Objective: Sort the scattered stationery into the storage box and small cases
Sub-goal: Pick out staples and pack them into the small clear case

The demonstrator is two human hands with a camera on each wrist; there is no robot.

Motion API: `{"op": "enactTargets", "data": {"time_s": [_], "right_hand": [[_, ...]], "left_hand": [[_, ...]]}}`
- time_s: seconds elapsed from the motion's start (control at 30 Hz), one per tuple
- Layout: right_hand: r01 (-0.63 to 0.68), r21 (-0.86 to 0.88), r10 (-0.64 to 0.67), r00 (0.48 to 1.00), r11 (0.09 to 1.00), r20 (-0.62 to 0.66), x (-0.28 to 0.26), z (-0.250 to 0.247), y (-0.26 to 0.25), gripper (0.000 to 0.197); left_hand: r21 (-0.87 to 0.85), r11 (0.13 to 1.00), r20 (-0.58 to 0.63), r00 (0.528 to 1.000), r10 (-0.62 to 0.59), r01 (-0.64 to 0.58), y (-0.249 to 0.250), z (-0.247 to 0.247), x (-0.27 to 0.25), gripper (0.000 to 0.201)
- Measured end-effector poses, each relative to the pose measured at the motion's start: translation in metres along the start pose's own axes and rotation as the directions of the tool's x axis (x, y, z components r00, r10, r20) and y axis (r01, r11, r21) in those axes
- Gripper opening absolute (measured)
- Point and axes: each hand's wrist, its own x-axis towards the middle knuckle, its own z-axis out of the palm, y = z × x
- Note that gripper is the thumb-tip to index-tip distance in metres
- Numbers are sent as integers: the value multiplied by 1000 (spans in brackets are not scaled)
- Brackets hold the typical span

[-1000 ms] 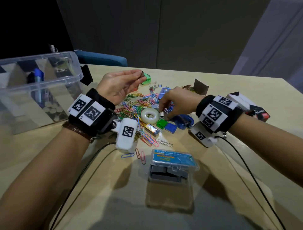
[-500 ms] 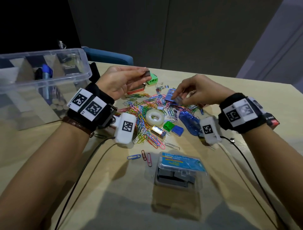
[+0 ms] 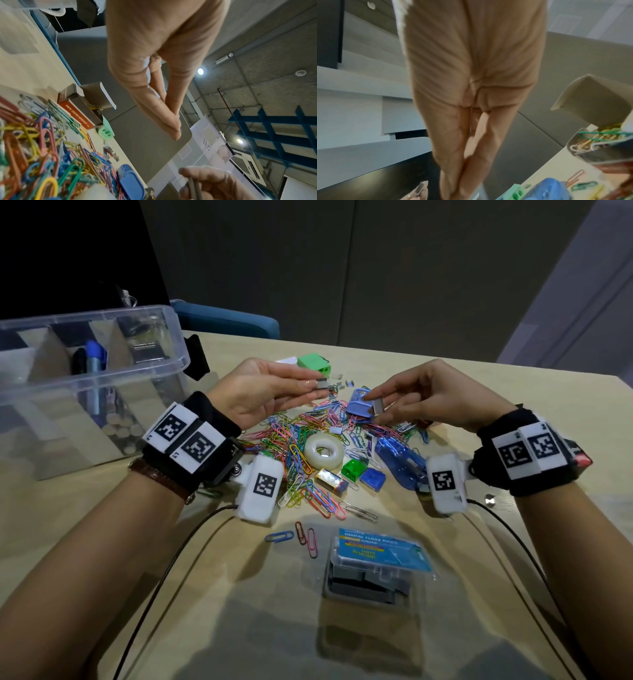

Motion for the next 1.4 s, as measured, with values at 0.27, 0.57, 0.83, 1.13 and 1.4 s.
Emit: {"op": "enactTargets", "data": {"time_s": [0.27, 0.57, 0.83, 1.13, 1.4], "right_hand": [[108, 61, -95, 978, 992, -186, -4, 0, -12, 38], [36, 316, 18, 986, 948, -167, 3, 15, -16, 16], [17, 214, 30, 976, 977, -214, 1, 18, -17, 17], [13, 216, 32, 978, 976, -204, 1, 24, -19, 27], [120, 205, -60, 959, 971, -278, 1, 27, -16, 27]], "left_hand": [[36, 998, 27, 998, 59, -60, -15, 17, -1, 22], [-38, 997, 53, 997, 65, -63, -19, 33, -8, 24], [-14, 983, -105, 977, 183, -186, -20, 39, -12, 21], [2, 976, -105, 971, 216, -217, -20, 43, -14, 27], [-99, 975, -143, 973, 183, -198, -21, 43, -14, 22]]}}
